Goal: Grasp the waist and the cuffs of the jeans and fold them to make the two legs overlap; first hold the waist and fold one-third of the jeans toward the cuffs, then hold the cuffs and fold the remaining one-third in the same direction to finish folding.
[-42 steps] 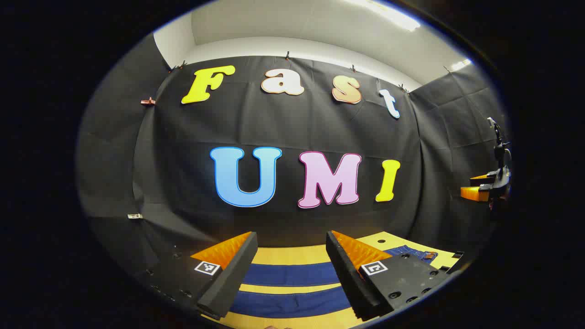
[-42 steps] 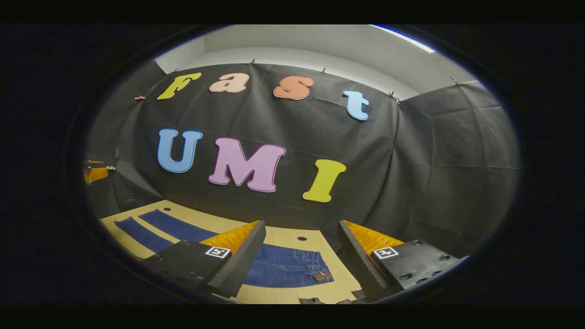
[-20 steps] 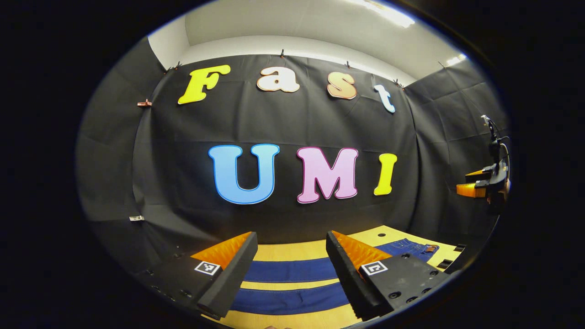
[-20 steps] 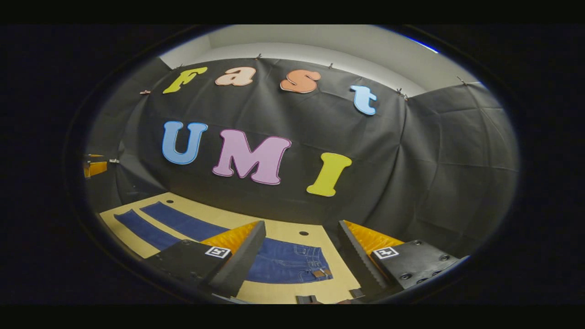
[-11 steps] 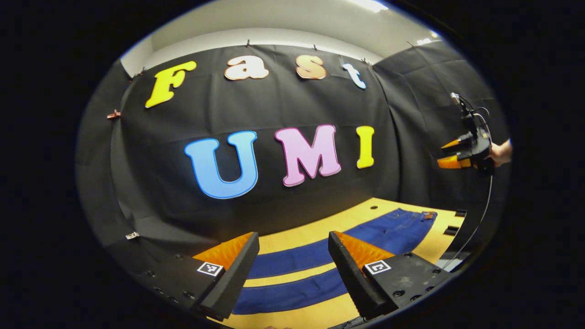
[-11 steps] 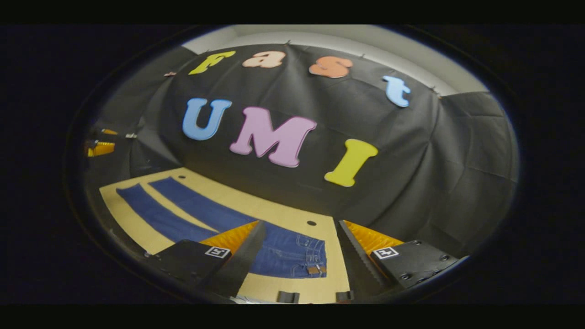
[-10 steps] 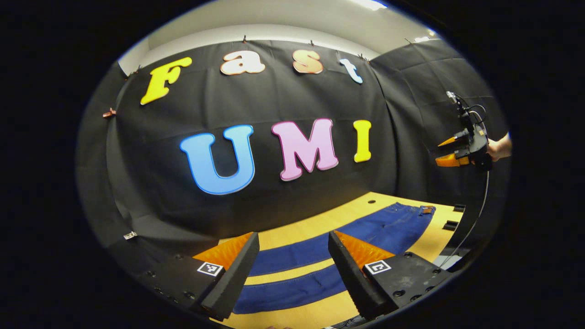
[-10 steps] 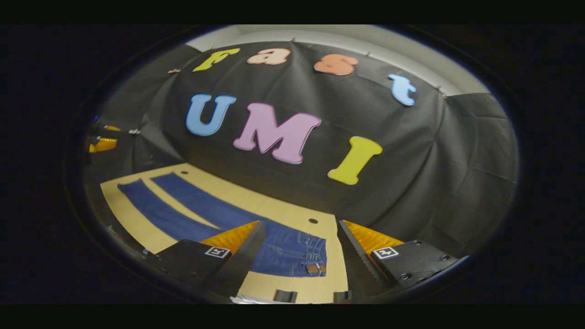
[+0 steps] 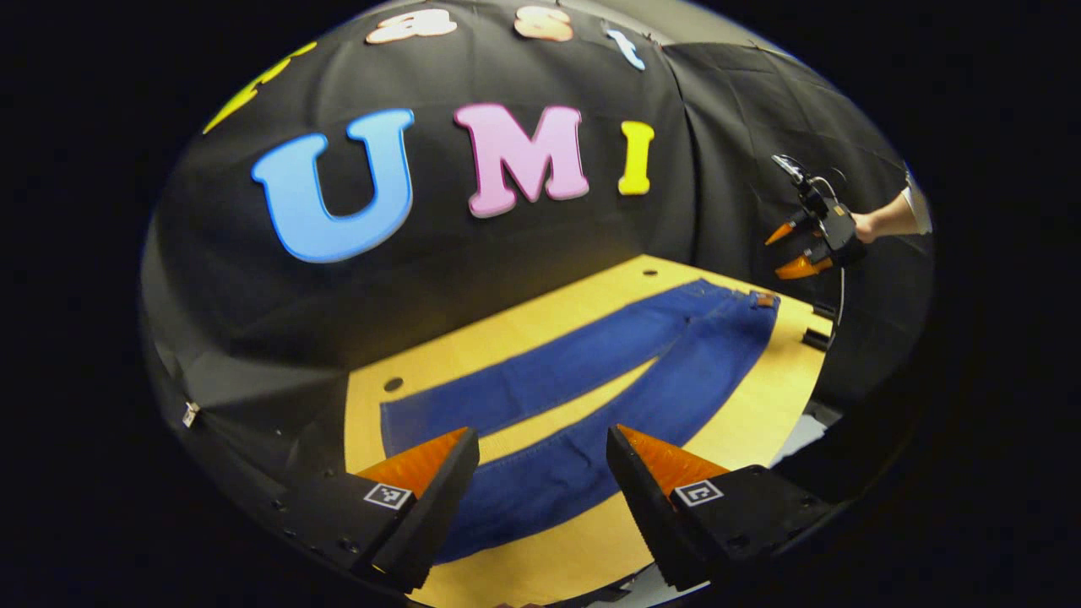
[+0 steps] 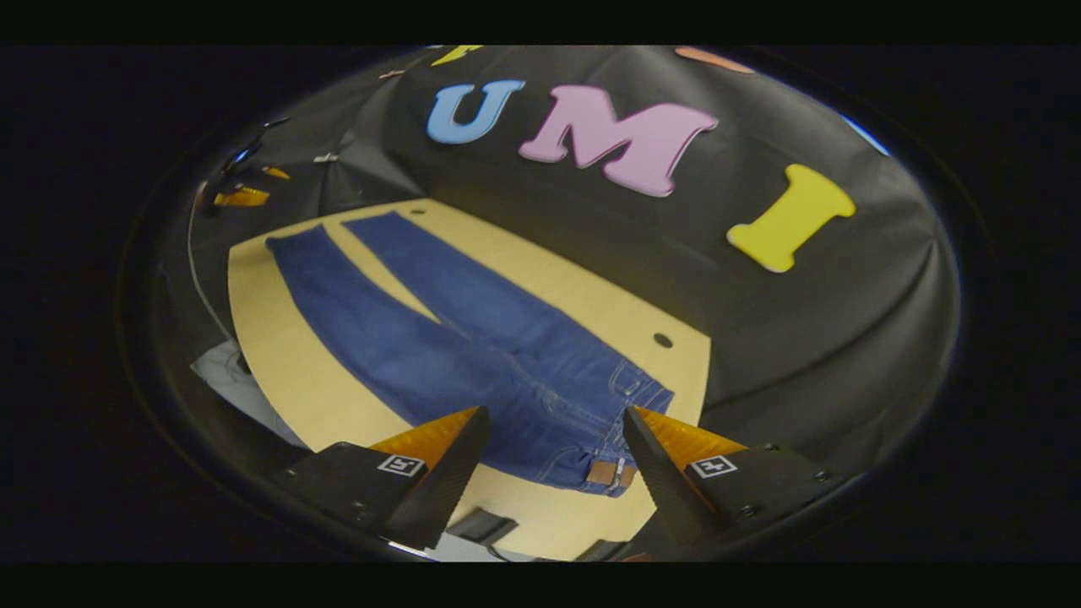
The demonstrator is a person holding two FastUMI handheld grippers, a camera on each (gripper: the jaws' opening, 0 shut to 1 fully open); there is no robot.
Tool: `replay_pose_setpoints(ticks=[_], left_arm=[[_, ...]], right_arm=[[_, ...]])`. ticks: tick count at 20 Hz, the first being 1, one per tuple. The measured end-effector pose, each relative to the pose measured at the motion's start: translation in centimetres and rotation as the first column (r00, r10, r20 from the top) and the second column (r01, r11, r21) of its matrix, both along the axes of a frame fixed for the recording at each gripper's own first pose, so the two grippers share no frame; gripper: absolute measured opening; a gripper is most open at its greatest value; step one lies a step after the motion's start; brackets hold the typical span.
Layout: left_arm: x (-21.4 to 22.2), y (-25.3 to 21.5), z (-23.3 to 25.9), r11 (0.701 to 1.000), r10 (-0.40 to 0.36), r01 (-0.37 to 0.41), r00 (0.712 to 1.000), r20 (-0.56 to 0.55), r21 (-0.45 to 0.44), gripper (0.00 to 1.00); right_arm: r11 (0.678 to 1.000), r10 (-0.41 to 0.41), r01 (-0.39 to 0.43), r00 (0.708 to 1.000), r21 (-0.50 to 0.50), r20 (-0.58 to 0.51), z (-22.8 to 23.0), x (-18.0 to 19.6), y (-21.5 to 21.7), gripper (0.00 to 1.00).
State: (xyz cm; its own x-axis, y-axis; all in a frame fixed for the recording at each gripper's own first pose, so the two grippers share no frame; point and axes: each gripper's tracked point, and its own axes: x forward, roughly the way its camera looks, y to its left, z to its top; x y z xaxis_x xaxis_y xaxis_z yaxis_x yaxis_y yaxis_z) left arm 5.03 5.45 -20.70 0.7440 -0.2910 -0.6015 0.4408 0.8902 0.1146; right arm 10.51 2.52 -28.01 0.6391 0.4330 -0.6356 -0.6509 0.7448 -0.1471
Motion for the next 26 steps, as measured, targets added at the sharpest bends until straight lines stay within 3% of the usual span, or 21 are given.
replay_pose_setpoints(ticks=[3,7,12,16,18,20,21,22,23,24,26], left_arm=[[0.2,1.6,-4.2,0.997,-0.062,0.068,0.986,-0.155,0.039,0.97],[-0.3,3.7,-9.2,0.975,-0.136,0.188,0.924,-0.357,0.115,0.97],[-1.9,6.6,-14.7,0.936,-0.177,0.318,0.794,-0.582,0.148,0.98],[-3.9,9.8,-17.8,0.894,-0.166,0.407,0.691,-0.704,0.189,0.98],[-3.7,10.8,-18.9,0.884,-0.141,0.413,0.679,-0.721,0.217,0.98],[-3.2,11.7,-20.8,0.893,-0.102,0.386,0.674,-0.732,0.23,0.98],[-3.1,12.2,-21.8,0.89,-0.089,0.385,0.671,-0.736,0.244,0.97],[-3.8,12.4,-22.2,0.885,-0.089,0.402,0.644,-0.76,0.236,0.96],[-3.0,11.9,-22.4,0.889,-0.114,0.401,0.662,-0.741,0.221,0.96],[-3.3,11.8,-22.6,0.894,-0.102,0.391,0.655,-0.748,0.22,0.91],[-3.0,12.1,-22.1,0.892,-0.11,0.398,0.652,-0.75,0.216,0.96]], right_arm=[[0.992,0.113,-0.12,0.984,-0.043,-0.139,-4.6,0.2,0.0,0.97],[0.952,0.246,-0.29,0.917,-0.102,-0.314,-9.5,-0.4,0.6,0.98],[0.897,0.311,-0.419,0.821,-0.137,-0.478,-13.5,-1.6,-0.1,0.98],[0.888,0.272,-0.425,0.791,-0.173,-0.547,-15.8,-1.5,-1.9,0.98],[0.89,0.239,-0.413,0.78,-0.19,-0.578,-16.7,-1.4,-2.4,0.98],[0.891,0.205,-0.406,0.761,-0.205,-0.616,-17.5,-1.6,-2.7,0.98],[0.89,0.194,-0.404,0.756,-0.213,-0.626,-17.9,-1.5,-2.6,0.9],[0.886,0.184,-0.405,0.754,-0.225,-0.631,-18.1,-1.6,-2.6,0.97],[0.884,0.183,-0.407,0.753,-0.23,-0.633,-18.0,-1.3,-2.5,1.0],[0.881,0.173,-0.408,0.75,-0.241,-0.638,-18.2,-1.6,-2.6,0.98],[0.884,0.151,-0.393,0.754,-0.254,-0.639,-18.1,-1.7,-2.6,0.97]])
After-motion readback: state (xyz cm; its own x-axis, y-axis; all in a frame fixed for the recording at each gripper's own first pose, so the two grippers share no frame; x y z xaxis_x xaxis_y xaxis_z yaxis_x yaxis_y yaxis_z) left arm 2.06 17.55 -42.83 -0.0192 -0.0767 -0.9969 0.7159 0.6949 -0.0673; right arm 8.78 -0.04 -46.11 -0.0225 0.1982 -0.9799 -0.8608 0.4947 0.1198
